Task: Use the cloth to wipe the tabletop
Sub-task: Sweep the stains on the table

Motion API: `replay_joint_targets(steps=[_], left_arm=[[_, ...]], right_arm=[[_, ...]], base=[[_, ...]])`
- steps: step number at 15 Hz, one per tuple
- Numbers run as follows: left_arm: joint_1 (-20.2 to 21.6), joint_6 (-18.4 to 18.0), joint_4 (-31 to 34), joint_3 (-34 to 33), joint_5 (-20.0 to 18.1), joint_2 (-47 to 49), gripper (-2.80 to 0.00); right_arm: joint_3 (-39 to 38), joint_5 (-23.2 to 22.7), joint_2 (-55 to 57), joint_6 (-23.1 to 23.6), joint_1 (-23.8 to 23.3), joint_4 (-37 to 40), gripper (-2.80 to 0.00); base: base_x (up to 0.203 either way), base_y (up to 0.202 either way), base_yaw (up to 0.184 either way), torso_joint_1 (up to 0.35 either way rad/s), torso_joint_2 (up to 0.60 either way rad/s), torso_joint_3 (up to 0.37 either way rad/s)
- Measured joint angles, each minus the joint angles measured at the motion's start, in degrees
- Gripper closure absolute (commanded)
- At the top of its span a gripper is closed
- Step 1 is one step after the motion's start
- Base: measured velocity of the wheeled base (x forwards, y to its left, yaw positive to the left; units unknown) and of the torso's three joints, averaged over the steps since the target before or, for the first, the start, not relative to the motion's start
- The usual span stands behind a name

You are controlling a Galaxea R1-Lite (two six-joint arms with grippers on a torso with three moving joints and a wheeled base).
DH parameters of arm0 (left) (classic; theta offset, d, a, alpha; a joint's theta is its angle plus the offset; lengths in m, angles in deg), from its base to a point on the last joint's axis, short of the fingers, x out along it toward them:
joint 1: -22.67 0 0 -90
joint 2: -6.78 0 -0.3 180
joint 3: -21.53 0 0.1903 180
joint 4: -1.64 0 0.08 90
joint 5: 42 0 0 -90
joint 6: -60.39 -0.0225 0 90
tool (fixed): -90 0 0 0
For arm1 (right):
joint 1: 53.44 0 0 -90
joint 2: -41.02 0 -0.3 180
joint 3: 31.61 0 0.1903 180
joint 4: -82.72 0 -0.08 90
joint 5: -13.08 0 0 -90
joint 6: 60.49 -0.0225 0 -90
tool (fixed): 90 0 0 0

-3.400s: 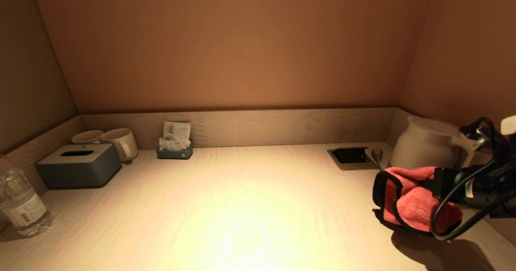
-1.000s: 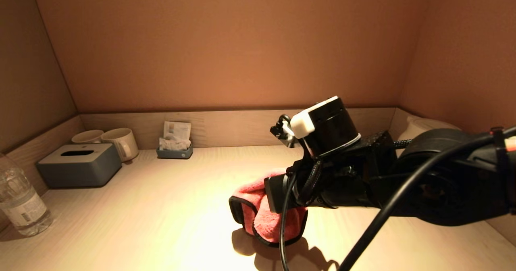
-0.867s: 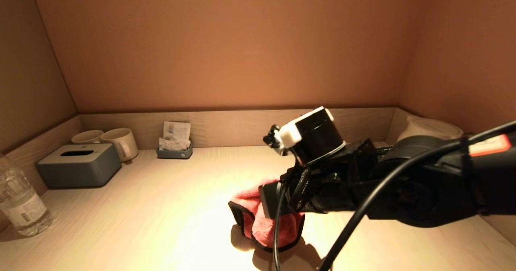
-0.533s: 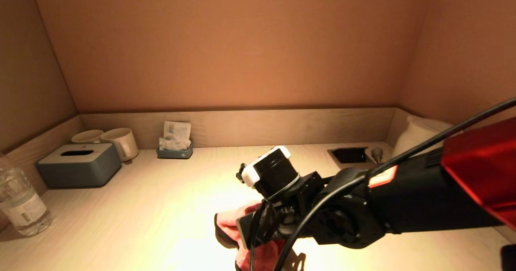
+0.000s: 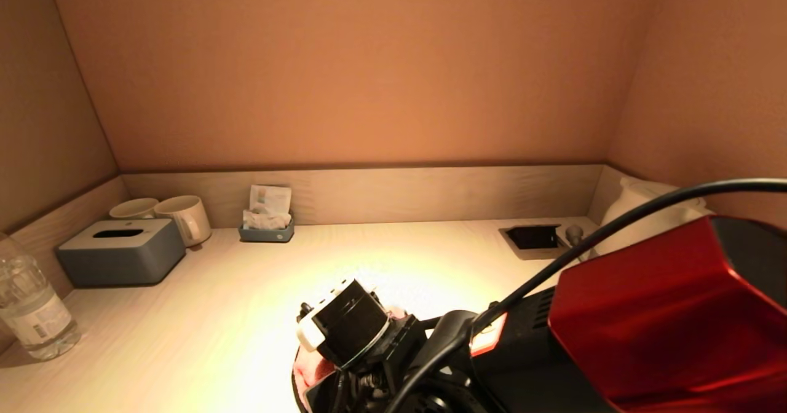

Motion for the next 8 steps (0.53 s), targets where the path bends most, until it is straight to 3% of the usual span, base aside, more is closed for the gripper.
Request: replay_joint_targets(steps=[5,8], left_arm=[[0.0,0.0,0.0,0.0,0.0,0.0,0.00],[0.0,0.0,0.0,0.0,0.0,0.0,0.00]], right_arm=[[15.0,0.3,7.3,1.3,2.0,2.7,0.00],[24.4,2.1,12.3,2.1,-0.4,5.4,0.00]], base=[[0.000,0.000,0.000,0.000,0.00,0.000],[0.000,0.000,0.000,0.000,0.00,0.000]])
